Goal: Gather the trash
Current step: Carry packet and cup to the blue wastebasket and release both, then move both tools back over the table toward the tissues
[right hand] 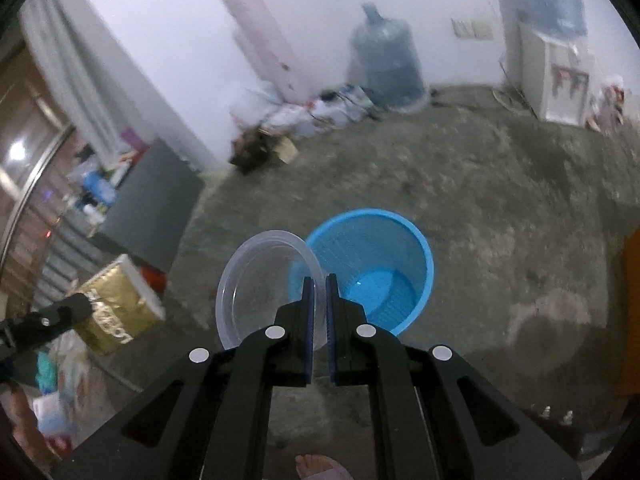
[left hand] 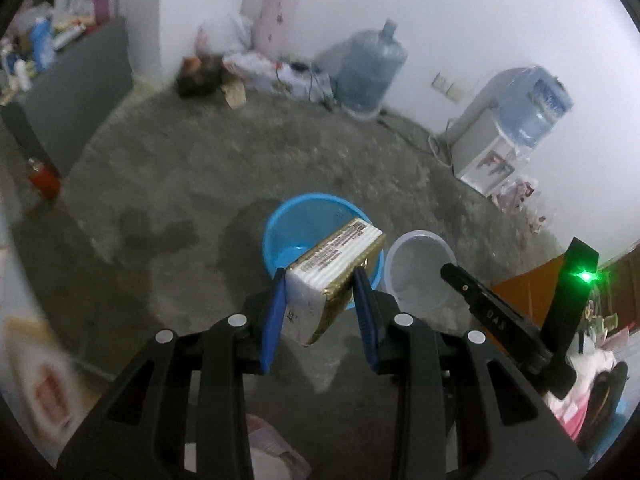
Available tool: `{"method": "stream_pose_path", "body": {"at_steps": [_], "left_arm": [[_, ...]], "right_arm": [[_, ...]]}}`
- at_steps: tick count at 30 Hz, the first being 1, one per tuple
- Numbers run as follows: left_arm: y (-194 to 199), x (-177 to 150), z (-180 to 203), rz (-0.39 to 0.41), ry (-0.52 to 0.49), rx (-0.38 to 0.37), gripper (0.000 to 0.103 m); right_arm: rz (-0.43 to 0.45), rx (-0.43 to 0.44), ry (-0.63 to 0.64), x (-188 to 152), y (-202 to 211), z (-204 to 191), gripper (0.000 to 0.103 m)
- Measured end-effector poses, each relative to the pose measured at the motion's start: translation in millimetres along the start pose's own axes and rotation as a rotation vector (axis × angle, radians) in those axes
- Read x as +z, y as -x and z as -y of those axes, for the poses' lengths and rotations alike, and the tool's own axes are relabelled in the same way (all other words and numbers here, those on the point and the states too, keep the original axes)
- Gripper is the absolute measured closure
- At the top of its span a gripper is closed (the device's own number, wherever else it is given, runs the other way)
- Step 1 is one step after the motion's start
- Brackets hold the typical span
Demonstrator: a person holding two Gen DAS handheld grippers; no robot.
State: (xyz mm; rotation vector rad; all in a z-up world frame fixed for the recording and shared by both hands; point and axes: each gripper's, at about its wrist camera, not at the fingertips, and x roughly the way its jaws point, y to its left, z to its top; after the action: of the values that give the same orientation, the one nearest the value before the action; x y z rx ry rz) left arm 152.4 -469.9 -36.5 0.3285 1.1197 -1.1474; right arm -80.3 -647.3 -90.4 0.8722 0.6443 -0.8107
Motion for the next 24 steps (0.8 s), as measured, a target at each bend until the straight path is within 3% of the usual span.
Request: {"method": "stream_pose_path", "body": {"at_steps": [4,6,7,8,10,14,18,24], "left_arm": [[-58.1,30.0,8.1,-0.043,-0.006,0.015,0.07],[-80.6,42.1,10.2,-0.049,0.013,0.016,0.064],[-89.7,47.1,11.1,-0.044,0.023,0.024,0.051],[-96.4,51.3,14.2,-0.032,0.028,0.039,0.04],[-100.4,54.9,16.5,-0.005,0.036,0.052,0.035],[-95.9,52.4,27.0,0.005,0.013,0.021,0.03],[-65.3,38.6,31.7,0.053,-0.033,0.011,0.027],[7.7,20.6,34.7,0.176,-0.053,-0.066,0.02]], "right_arm": [[-0.051,-0.028,-0.044,21.8,-49.9,17.9,0.097],[-0.106,-0.044,-0.059,30.3,-80.8,26.0,0.096],[-0.135,-0.05,-0.066,32.5,-92.5,29.6,0.089],[-0.16,-0.059,-0.074,31.8,-99.6,33.6,0.073],[-0.166,-0.099,-0.087,31.9,-109.3,41.3,0.066],[-0.11,-0.089,-0.096,27.3,-93.7,44.4,0.064],[-0.038,-0.085,-0.092,23.3,-62.2,41.1,0.062],[0.127,-0.106,-0.005,19.4,11.1,6.9,0.035]]}}
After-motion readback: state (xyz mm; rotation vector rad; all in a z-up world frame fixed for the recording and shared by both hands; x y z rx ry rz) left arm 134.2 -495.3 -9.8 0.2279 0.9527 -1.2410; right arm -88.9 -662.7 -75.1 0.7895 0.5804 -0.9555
